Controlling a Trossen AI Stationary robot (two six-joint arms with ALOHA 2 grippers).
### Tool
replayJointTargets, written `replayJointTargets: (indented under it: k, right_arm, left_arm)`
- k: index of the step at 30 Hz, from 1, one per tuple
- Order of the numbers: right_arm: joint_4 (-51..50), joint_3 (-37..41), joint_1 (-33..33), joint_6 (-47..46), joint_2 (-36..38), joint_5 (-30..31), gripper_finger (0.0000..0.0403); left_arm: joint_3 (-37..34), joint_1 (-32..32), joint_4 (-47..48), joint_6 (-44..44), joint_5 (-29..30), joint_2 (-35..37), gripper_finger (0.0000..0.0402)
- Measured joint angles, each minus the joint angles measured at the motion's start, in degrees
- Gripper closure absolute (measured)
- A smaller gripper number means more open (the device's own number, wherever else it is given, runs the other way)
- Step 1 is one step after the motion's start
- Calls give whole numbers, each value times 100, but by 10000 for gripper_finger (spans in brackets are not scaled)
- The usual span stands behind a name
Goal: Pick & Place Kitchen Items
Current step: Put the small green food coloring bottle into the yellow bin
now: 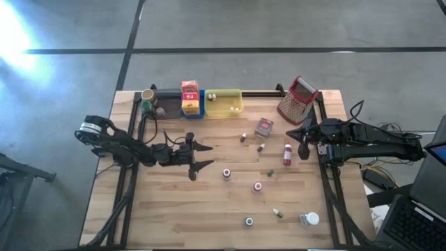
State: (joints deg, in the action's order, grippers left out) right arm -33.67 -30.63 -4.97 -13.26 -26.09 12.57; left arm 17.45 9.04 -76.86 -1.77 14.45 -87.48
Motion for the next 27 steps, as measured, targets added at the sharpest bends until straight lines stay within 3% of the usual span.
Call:
replayJointTargets:
  k: [10,23,27]
  right_arm:
    - [149,0,2,-5,0,90,394]
    - [2367,0,-7,129,-664,94,394]
    - [2547,0,-11,-190,-1093,109,394]
  left_arm:
    - [0,0,112,1,1,0,151]
    - [0,-4,340,1,1,0,151]
    - [0,-4,342,1,1,0,151]
